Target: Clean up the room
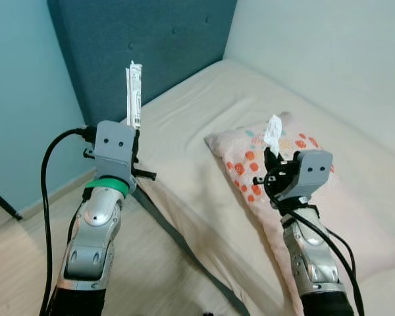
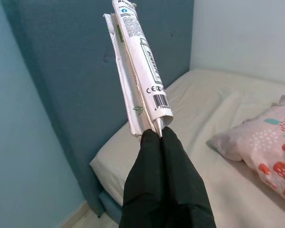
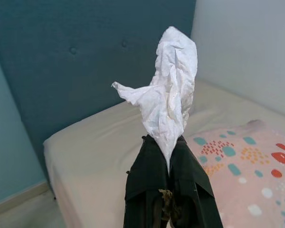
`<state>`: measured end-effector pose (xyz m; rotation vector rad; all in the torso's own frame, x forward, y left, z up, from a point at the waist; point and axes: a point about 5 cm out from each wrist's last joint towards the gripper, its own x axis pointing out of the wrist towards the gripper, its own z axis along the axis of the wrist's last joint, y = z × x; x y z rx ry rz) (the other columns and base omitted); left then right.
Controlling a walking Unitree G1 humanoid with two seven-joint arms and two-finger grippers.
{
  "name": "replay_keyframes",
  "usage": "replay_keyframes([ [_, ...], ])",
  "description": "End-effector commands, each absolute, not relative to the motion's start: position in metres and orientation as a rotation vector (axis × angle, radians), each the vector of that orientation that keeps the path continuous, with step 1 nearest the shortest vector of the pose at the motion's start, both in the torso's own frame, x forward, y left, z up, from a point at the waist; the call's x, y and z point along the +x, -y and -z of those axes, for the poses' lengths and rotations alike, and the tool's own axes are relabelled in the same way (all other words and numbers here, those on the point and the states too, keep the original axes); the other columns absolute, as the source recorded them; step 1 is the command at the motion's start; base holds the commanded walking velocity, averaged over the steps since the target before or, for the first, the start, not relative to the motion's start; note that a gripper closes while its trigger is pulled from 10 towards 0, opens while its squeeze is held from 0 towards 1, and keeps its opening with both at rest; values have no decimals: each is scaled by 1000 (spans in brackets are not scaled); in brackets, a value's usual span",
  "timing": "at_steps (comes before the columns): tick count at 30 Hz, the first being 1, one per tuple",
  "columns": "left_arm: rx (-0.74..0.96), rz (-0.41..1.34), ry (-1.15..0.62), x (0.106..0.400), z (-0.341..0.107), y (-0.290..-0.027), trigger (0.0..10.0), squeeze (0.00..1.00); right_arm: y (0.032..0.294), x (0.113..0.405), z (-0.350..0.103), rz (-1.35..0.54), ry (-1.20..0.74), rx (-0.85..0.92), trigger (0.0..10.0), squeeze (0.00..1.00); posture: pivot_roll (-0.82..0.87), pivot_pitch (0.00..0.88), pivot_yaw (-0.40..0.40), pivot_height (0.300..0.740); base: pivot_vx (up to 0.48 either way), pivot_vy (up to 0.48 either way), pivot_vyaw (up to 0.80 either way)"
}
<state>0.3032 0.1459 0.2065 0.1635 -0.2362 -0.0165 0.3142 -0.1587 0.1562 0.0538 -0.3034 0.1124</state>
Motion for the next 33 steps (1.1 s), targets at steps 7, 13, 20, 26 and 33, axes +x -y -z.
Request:
replay_keyframes([
  [7,161,30,220,302,-201,-143,10000,0,159,313,-149,-104,271,83,10000,0,104,81,-85,740,-331,0,0],
  [13,161,30,219,302,-201,-144,10000,0,158,313,-150,-106,272,87,10000,0,104,84,-80,740,-320,0,0],
  [20,161,28,217,301,-201,-144,10000,0,158,312,-150,-115,267,82,10000,0,104,91,-81,740,-204,0,0],
  [26,171,19,209,302,-199,-145,10000,0,159,313,-149,-122,253,70,10000,0,104,91,-81,740,0,0,384],
  [33,176,16,199,302,-198,-145,10000,0,158,313,-150,-133,260,80,10000,0,107,92,-84,740,0,0,712],
])
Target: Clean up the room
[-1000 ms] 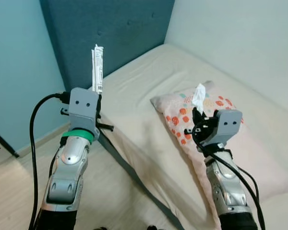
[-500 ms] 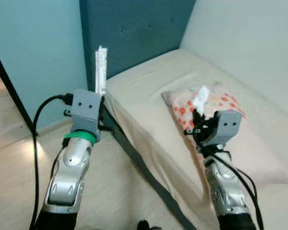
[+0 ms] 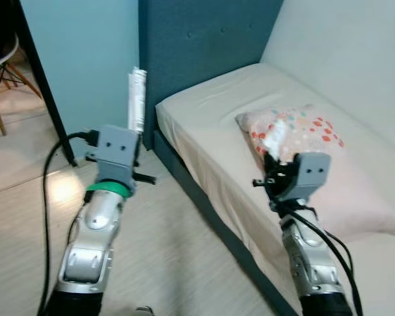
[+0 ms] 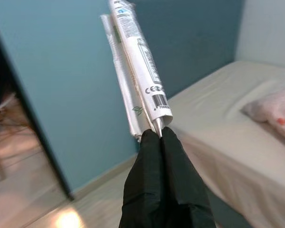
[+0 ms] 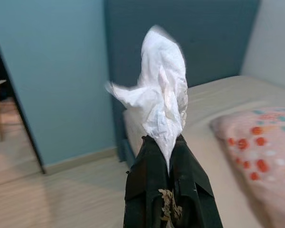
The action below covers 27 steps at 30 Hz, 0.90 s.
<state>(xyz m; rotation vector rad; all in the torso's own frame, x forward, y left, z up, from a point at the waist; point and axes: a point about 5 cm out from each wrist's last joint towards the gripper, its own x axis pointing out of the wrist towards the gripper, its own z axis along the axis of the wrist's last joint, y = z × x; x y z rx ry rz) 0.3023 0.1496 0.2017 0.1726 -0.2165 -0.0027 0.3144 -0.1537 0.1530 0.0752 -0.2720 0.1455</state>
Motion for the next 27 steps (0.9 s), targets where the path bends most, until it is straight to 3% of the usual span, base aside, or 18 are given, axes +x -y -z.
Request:
replay_keyframes([
  [1,182,10,196,302,-198,-145,10000,0,158,313,-150,-134,260,81,10000,0,107,93,-85,740,0,0,700],
  [8,152,35,151,302,-194,-143,10000,0,154,313,-149,-158,260,90,10000,0,107,93,-85,740,0,0,693],
  [16,305,41,72,302,-179,-144,10000,0,144,314,-150,-211,264,104,10000,0,108,94,-80,740,0,0,674],
  [27,192,39,51,301,-170,-146,10000,0,124,313,-144,-280,245,123,10000,0,110,96,-74,740,0,0,658],
])
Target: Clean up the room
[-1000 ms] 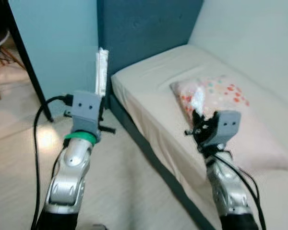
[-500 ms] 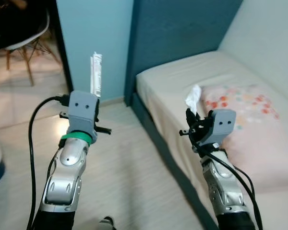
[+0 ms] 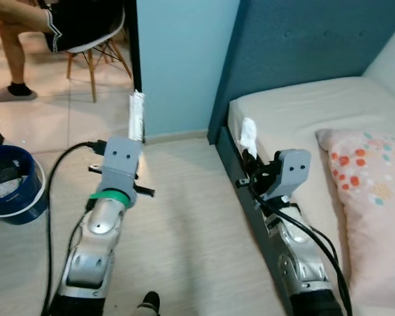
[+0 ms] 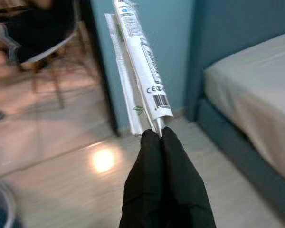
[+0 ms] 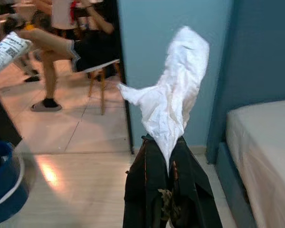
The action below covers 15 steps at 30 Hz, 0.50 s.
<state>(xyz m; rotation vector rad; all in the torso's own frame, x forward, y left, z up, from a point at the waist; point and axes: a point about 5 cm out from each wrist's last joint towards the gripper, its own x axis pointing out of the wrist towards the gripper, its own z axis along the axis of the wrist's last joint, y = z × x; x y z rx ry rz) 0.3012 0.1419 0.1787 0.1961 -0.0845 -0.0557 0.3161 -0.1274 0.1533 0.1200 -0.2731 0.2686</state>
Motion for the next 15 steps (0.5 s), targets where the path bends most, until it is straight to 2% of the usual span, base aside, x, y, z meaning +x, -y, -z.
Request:
replay_keyframes([
  [1,192,39,51,301,-170,-146,10000,0,124,313,-144,-280,245,123,10000,0,110,96,-74,740,0,0,650],
  [15,231,-8,97,306,-179,-149,10000,0,121,314,-146,-312,253,131,10000,0,113,93,-75,740,0,0,638],
])
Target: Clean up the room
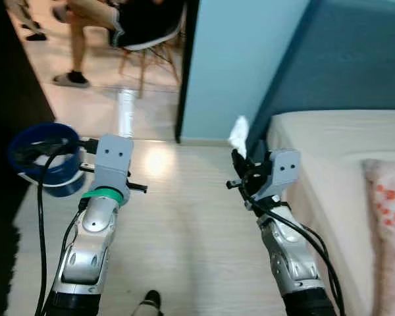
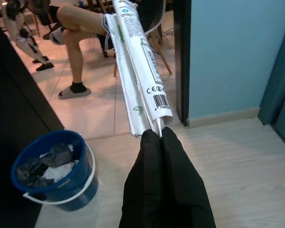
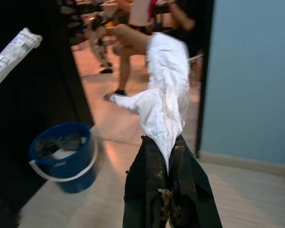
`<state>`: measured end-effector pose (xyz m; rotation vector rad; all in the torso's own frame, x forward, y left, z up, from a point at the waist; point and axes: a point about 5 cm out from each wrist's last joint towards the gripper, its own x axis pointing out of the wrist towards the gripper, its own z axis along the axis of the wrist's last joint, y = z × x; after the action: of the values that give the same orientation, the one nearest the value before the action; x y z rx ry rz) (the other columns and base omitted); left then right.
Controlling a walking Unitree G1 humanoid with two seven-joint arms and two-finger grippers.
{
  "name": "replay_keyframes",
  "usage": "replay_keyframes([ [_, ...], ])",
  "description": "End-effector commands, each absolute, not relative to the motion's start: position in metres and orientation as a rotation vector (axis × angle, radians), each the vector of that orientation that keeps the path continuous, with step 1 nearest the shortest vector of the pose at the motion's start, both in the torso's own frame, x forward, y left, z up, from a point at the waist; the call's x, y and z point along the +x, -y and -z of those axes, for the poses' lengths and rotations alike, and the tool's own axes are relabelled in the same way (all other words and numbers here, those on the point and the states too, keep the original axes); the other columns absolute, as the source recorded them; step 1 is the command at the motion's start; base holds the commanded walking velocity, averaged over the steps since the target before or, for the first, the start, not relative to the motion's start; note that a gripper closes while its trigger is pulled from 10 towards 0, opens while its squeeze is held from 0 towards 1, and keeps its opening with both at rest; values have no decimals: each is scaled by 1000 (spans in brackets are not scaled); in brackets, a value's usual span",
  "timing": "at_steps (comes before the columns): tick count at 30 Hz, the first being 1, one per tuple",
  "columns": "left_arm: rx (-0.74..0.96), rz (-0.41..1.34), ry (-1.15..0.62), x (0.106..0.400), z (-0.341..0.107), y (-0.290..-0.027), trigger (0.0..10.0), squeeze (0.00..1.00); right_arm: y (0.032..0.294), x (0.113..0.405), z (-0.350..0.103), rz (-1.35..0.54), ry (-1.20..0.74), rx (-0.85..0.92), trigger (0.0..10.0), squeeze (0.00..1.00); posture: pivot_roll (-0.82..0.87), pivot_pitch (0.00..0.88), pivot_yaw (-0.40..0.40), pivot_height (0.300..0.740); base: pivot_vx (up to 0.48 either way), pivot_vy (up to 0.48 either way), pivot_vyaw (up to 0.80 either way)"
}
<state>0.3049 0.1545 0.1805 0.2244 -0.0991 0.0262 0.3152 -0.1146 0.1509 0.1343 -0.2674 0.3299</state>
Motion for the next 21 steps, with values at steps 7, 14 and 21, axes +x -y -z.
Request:
replay_keyframes([
  [7,260,15,117,311,-181,-143,10000,0,129,316,-139,-266,238,140,10000,0,125,89,-38,740,0,0,630],
  [14,265,56,117,323,-185,-143,10000,0,136,316,-132,-195,232,145,10000,0,113,98,39,740,0,0,625],
  [21,282,71,132,337,-195,-145,10000,0,135,311,-127,-159,235,158,10000,0,106,106,69,740,0,0,621],
])
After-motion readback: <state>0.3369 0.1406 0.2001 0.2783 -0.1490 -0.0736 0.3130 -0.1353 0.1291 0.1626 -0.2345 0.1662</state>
